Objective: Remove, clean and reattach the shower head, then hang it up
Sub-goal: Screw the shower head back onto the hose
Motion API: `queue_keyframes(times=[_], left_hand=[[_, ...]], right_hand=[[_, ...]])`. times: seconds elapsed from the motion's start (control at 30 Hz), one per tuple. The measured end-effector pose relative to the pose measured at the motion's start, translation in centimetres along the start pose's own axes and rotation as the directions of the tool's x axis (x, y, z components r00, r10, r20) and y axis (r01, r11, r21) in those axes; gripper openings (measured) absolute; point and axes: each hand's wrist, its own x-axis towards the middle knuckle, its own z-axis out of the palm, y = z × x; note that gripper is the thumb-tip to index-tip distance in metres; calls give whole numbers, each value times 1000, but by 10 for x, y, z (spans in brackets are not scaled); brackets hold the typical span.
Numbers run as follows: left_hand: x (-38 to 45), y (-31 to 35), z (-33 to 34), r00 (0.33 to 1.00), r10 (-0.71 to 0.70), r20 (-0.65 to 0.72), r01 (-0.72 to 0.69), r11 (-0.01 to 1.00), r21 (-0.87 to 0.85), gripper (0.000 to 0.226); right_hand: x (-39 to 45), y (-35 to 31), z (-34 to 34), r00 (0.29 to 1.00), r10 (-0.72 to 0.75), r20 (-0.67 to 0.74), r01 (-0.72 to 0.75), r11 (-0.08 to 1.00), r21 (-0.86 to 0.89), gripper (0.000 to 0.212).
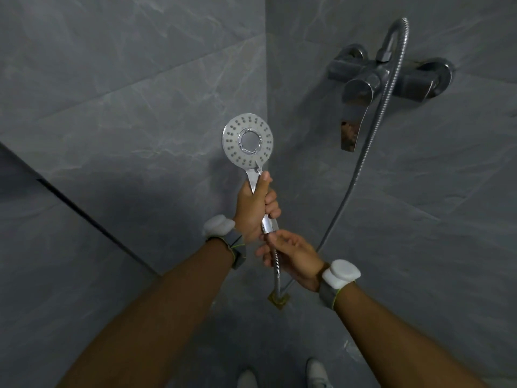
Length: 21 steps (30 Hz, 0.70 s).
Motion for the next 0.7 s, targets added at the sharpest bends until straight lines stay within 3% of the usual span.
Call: queue_keyframes(times=[0.07, 0.13, 0.3, 0.4, 0.57, 0.63, 0.7], left_hand=[[1, 3, -2, 997, -50, 62, 52, 999, -16, 25], [3, 1, -4, 997, -38, 60, 37, 999, 10, 25], [9, -8, -2, 996, 68, -51, -65, 996, 61, 24], [13, -6, -4, 996, 51, -69, -49, 998, 33, 26], [13, 0, -6, 1000, 4, 16, -5, 1000, 20, 27], [14, -2, -4, 1000, 19, 22, -21, 997, 73, 27], [14, -7, -2, 999, 51, 0, -50, 990, 131, 28]], right_hand=[[-1, -3, -5, 987, 107, 124, -117, 990, 73, 31], [-1, -5, -7, 983, 121, 137, -130, 990, 58, 28], [6, 0, -1, 973, -98, -210, 70, 988, -140, 19], [6, 1, -2, 977, -129, -170, 107, 985, -132, 7], [5, -5, -7, 999, 30, 24, -31, 999, 15, 15], [7, -7, -6, 996, 83, 15, -83, 996, -9, 11], [11, -11, 1, 993, 86, -86, -100, 979, -175, 5]])
